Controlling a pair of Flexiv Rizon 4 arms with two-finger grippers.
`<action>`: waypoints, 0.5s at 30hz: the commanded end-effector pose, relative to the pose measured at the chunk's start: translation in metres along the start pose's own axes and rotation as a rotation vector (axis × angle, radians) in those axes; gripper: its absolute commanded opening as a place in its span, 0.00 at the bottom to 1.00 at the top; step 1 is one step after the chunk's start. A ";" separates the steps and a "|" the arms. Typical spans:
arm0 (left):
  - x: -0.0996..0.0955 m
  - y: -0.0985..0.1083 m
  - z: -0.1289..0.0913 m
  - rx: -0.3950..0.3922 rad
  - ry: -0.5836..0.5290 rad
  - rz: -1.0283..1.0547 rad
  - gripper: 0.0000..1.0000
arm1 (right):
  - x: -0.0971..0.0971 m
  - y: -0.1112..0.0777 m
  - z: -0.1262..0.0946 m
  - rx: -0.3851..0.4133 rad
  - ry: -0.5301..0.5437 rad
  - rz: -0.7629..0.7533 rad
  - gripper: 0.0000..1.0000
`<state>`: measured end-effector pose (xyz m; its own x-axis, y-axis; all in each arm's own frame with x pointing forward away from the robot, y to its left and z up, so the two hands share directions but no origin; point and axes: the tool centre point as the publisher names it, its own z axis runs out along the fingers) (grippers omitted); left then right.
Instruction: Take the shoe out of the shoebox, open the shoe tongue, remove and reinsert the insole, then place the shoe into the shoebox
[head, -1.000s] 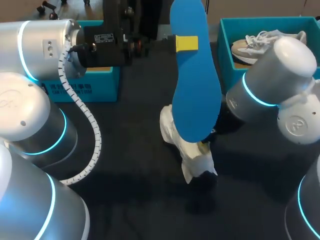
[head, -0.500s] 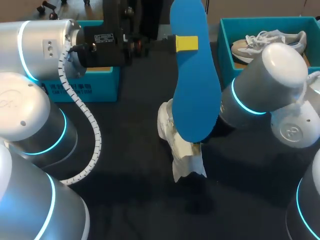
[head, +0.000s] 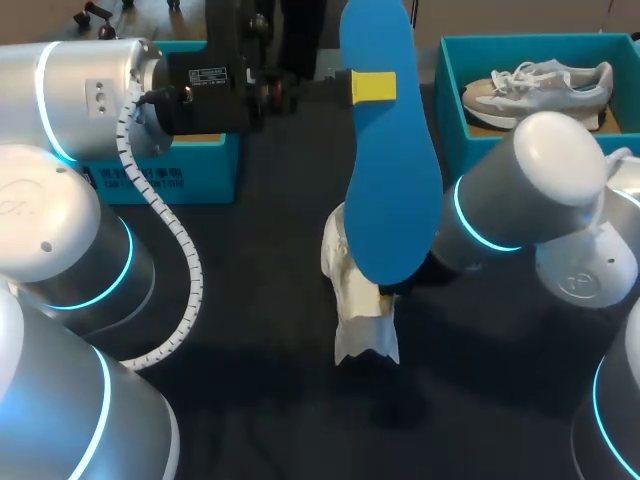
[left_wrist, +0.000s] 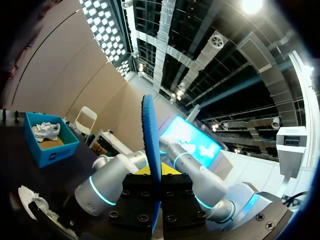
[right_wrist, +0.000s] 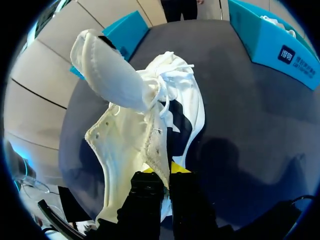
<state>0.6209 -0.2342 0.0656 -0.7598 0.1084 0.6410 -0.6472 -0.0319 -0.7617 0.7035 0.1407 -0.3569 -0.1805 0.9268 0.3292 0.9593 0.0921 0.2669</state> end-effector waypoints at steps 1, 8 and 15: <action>0.000 0.002 0.000 0.003 0.001 0.001 0.00 | 0.005 0.000 0.005 0.003 0.014 -0.009 0.00; 0.000 0.002 0.000 0.003 0.001 0.001 0.00 | 0.004 -0.002 0.016 0.029 0.042 -0.032 0.00; 0.000 0.002 0.000 0.003 0.001 0.001 0.00 | -0.002 -0.006 0.022 0.036 0.044 -0.003 0.00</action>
<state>0.6209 -0.2342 0.0656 -0.7598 0.1084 0.6410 -0.6472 -0.0319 -0.7617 0.7031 0.1465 -0.3751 -0.1882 0.9150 0.3568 0.9656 0.1060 0.2374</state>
